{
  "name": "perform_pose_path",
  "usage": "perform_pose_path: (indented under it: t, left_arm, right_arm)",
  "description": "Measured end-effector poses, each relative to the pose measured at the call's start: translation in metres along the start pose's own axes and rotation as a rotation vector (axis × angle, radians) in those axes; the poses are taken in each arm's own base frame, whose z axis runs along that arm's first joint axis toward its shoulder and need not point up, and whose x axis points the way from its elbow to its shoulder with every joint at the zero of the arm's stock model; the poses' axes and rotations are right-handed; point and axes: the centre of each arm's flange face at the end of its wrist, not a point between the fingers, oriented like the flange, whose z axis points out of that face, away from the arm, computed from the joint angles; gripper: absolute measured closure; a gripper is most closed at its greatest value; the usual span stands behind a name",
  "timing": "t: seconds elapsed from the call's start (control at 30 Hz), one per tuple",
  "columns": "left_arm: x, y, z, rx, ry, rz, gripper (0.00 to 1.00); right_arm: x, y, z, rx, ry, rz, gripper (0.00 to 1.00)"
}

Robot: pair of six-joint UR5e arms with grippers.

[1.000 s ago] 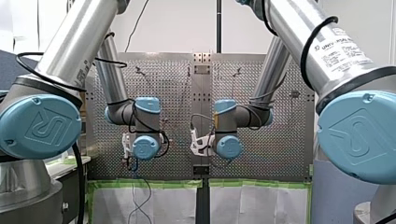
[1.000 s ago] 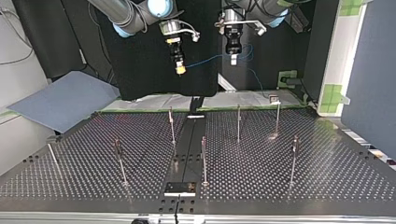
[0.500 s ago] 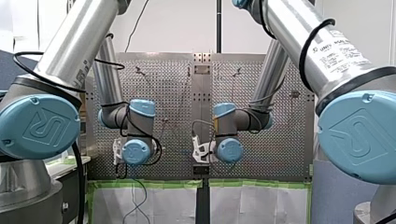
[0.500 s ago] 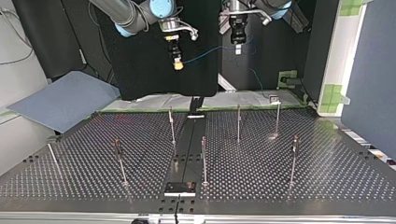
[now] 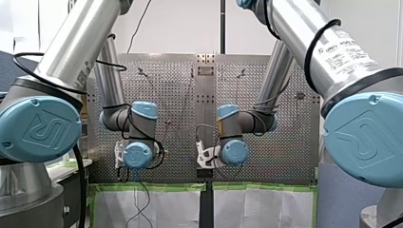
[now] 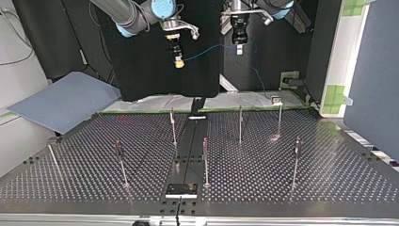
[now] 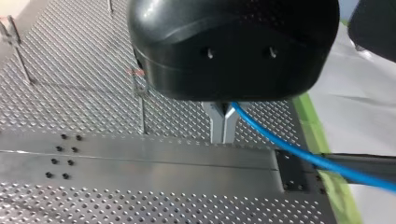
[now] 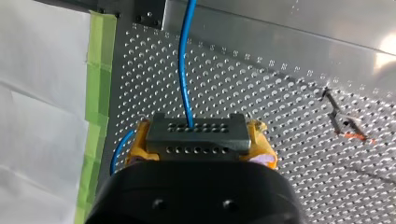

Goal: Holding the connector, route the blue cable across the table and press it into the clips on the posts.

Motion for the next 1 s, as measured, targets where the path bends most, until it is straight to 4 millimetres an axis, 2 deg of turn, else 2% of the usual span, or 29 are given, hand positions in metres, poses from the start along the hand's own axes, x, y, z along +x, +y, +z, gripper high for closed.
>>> perform_pose_path:
  t: [0.17, 0.5, 0.8, 1.0]
  left_arm:
    - [-0.015, -0.01, 0.005, 0.025, -0.035, -0.026, 1.0]
    - [-0.056, -0.007, 0.033, -0.074, -0.089, -0.029, 1.0]
    - [-0.088, 0.021, 0.052, -0.235, -0.109, -0.041, 1.0]
    - [-0.109, 0.039, 0.062, -0.305, -0.121, -0.056, 1.0]
  right_arm:
    - [0.022, -0.007, 0.001, 0.019, 0.039, -0.002, 1.0]
    - [0.09, -0.022, 0.006, 0.101, 0.159, 0.08, 1.0]
    - [0.165, -0.028, 0.006, 0.155, 0.246, 0.115, 1.0]
    - [0.206, -0.026, 0.0, 0.181, 0.285, 0.145, 1.0]
